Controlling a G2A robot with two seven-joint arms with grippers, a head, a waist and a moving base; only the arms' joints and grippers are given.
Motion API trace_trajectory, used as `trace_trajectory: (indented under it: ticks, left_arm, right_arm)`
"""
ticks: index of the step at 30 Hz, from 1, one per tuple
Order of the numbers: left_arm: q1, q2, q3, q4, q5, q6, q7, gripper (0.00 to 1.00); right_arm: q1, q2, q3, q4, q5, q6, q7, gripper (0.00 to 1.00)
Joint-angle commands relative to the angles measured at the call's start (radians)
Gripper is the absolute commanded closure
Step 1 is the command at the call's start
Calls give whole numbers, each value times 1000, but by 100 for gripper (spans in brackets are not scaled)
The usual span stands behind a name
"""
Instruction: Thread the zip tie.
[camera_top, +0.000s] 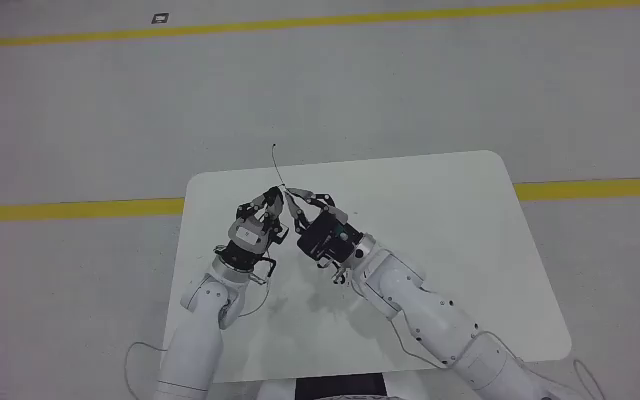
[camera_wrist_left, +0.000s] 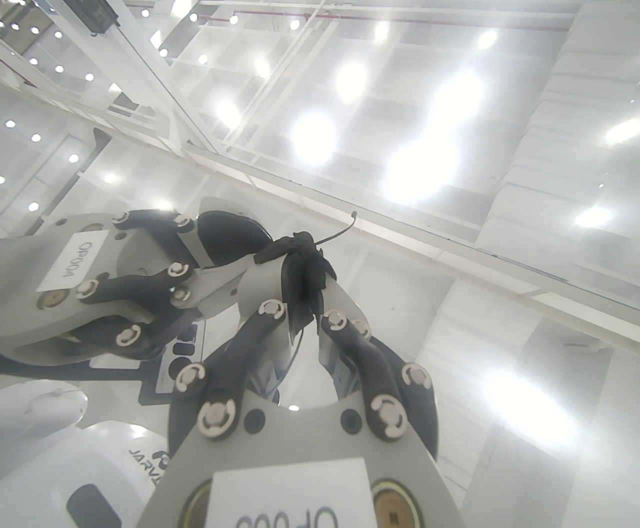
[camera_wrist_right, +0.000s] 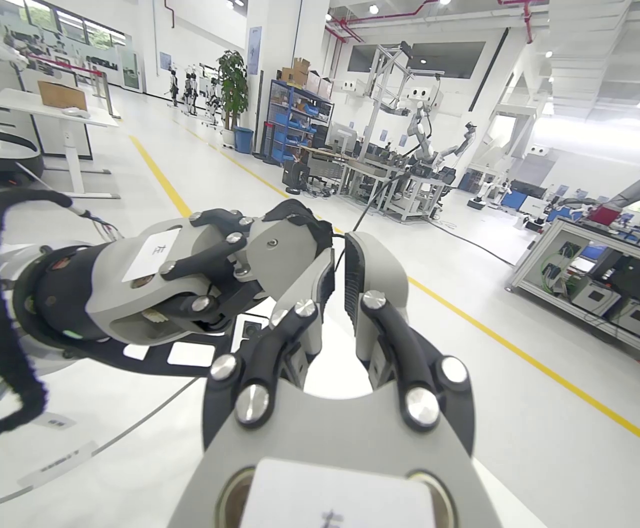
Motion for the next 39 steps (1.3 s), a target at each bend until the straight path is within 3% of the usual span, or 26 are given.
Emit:
trace_trajectory:
  ticks: [1,39]
  left_arm:
    - [0,0,0,0,0,0,0,100]
    - [0,0,0,0,0,0,0,100]
  right_arm:
    - [0,1,0,2,0,0,1,100]
    - [-46,64,94,-27,0,15,26,100]
